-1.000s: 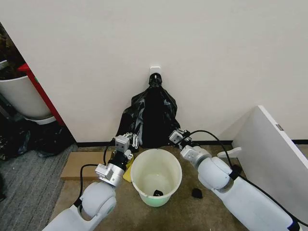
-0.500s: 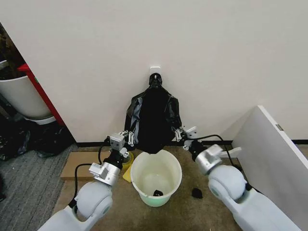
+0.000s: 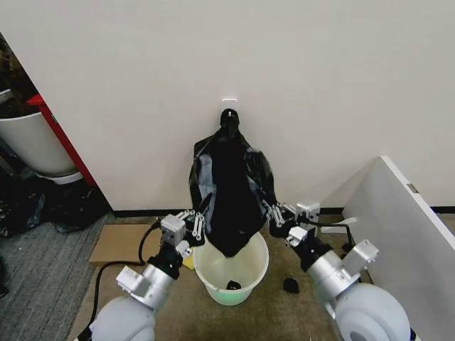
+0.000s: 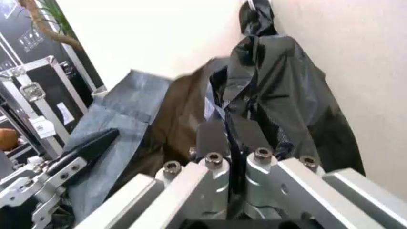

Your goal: Place the garbage bag over the trash bin.

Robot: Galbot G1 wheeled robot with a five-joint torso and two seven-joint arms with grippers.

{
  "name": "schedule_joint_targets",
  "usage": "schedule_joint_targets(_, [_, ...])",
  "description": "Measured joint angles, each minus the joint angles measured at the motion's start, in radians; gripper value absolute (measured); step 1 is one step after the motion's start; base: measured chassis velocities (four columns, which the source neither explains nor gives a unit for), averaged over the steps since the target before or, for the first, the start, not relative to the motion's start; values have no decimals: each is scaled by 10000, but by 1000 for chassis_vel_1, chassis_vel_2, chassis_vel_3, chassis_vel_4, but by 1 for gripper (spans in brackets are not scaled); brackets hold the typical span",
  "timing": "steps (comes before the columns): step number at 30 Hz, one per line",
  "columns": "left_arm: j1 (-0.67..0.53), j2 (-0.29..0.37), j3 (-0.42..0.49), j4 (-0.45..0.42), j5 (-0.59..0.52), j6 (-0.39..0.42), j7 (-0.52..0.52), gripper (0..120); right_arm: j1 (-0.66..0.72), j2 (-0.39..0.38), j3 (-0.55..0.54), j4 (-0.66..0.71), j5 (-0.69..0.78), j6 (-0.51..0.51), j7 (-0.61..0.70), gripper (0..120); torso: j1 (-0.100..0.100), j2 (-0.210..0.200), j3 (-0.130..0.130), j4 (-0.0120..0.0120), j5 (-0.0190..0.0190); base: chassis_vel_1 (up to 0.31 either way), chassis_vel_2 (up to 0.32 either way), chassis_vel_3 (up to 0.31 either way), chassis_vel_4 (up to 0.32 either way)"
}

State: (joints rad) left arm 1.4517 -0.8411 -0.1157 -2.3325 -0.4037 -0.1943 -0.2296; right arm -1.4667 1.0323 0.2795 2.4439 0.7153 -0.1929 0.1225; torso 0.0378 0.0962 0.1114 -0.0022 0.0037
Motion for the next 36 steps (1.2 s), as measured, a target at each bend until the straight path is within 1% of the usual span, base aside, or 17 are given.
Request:
schedule_joint_targets(4, [142, -81, -9, -90, 76, -13, 1, 0, -136, -3, 64, 145, 6, -43, 28, 0, 0, 0, 1, 0, 0, 0, 0, 0, 0])
schedule_joint_targets(9, [232, -116, -15, -213, 118, -15, -4, 0, -388, -10, 282, 506, 368, -282, 196, 0, 2, 0, 1, 0, -1, 0, 0, 0, 0])
schedule_joint_targets(15, [397, -7, -41, -371, 113, -13, -9, 0, -996, 280, 202, 600, 643, -593, 544, 0, 1, 0, 1, 0, 0, 0, 0, 0, 0])
schedule_joint_targets(18, [410, -82, 7, 14, 89, -95, -53, 0, -1360, 544, -35, 354, 515, -524, 551, 0, 1, 0, 1, -1, -2, 0, 0, 0, 0])
schedule_joint_targets(19, [404, -225, 75, 380, 100, -158, -87, 0, -1417, 701, -133, 128, 472, -497, 602, 0, 2, -1, 2, -1, 0, 0, 0, 0, 0])
schedule_joint_targets(20, [404, -225, 75, 380, 100, -158, -87, 0, -1417, 701, -133, 128, 472, -497, 602, 0, 2, -1, 2, -1, 0, 0, 0, 0, 0])
schedule_joint_targets(25, [345, -768, 293, 1295, 188, -244, -202, 0, -1441, 1179, -391, -320, 731, -583, 1194, 0, 2, -3, 3, 0, -2, 0, 0, 0, 0])
schedule_joint_targets(30, [481, -864, 309, 1393, 229, -250, -279, 0, -1693, 1514, -622, -528, 962, -689, 1585, 0, 2, -2, 2, -1, -1, 0, 0, 0, 0])
schedule_joint_targets(34, [738, -804, 110, 1448, 355, -388, -281, 0, -1850, 1743, -726, -1145, 818, -500, 1616, 0, 2, -2, 2, -1, 1, 0, 0, 0, 0])
schedule_joint_targets(36, [923, -890, 31, 1685, 475, -524, -321, 0, -1825, 1890, -711, -1608, 632, -250, 1584, 0, 2, -2, 2, 0, 0, 0, 0, 0, 0])
